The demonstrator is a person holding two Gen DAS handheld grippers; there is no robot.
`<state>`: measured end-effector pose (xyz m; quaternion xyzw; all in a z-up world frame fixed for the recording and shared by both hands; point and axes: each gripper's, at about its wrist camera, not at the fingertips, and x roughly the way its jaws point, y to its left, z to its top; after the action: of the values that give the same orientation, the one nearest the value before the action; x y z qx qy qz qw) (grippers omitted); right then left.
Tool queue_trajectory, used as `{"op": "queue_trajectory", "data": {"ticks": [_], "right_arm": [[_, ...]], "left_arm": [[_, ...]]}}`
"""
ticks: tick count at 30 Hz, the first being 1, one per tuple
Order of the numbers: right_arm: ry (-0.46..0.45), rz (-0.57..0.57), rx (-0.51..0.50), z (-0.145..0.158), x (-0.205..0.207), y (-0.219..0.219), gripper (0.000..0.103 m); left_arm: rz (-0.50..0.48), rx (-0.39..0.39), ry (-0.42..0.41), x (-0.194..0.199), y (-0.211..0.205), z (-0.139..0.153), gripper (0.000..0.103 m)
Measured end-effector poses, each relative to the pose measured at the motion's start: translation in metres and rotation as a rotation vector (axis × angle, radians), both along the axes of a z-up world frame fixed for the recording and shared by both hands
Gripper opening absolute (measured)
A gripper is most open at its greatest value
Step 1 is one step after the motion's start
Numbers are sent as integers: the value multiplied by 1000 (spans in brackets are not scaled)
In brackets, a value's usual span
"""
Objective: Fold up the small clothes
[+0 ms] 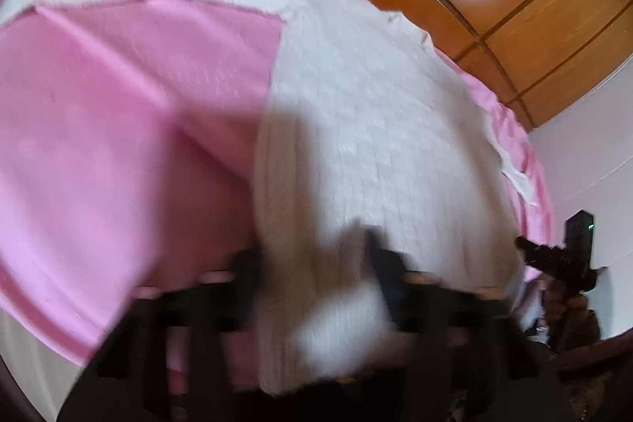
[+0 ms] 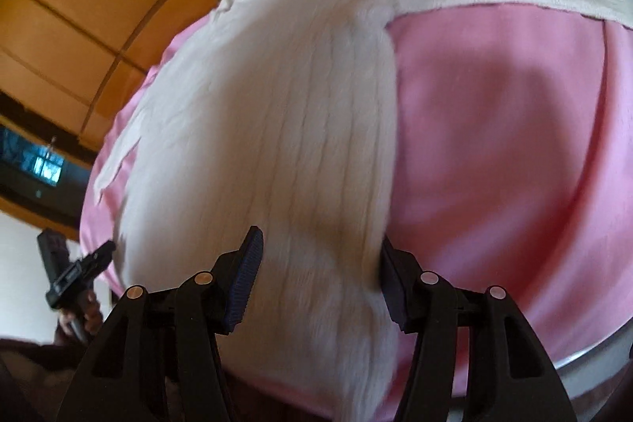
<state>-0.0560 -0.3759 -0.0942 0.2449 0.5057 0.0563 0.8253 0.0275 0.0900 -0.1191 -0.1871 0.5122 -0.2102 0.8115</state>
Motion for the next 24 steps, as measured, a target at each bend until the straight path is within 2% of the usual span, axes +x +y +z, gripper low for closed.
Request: {"op": "queue_trajectory", "data": {"ticks": [1,2,3,4,7,8,11,12,14,15,16,17,18,20,21,23,24], "right_arm": [[8,28,-14,0,-2,9,43],[15,49,-46,-1,-5,23,27],[17,59,-88,1,-7,29,21],[6,59,-97,4,-6,29,10],[-48,67,-137,22,-18,17,5],[-29,69,-182,21,-21,10,5],[53,77,-225,-1,-23,-2,5],[61,82,-232,-3,-19,4,5],[60,102,-247,-4,-16,8,5],[58,105,-253,-2,-14,9,5],[55,100,-239,1,-12,7,5],[35,87,-193,8,-11,-2,7],[10,64,-179,13,-11,-8,13],[-44,-16,-149,25,-6,-27,50],[-76,-82,-122,31,0,-43,55],[-100,-202,-99,33,14,-74,56],[-105,-258,-91,32,19,-90,56]], "left_arm": [[-4,10,6,-2,-2,-3,6],[-7,12,-2,-5,-2,-2,6],[-12,2,-21,-9,-1,2,5],[-19,-3,-33,-11,0,7,5],[-31,6,-56,-23,10,18,5],[-33,20,-48,-26,12,16,5],[-70,69,10,-27,4,-2,5],[-70,105,31,-25,-1,-6,6],[-98,115,23,-24,-7,-2,8],[-99,134,1,-24,-7,5,16],[-92,132,-11,-23,-6,10,37],[-74,115,-23,-19,-2,17,45],[-53,109,-39,-17,1,23,48],[-18,97,-87,-4,5,42,49],[-2,95,-109,5,4,50,49],[17,85,-136,20,0,60,52],[31,86,-146,28,-3,62,59]]}}
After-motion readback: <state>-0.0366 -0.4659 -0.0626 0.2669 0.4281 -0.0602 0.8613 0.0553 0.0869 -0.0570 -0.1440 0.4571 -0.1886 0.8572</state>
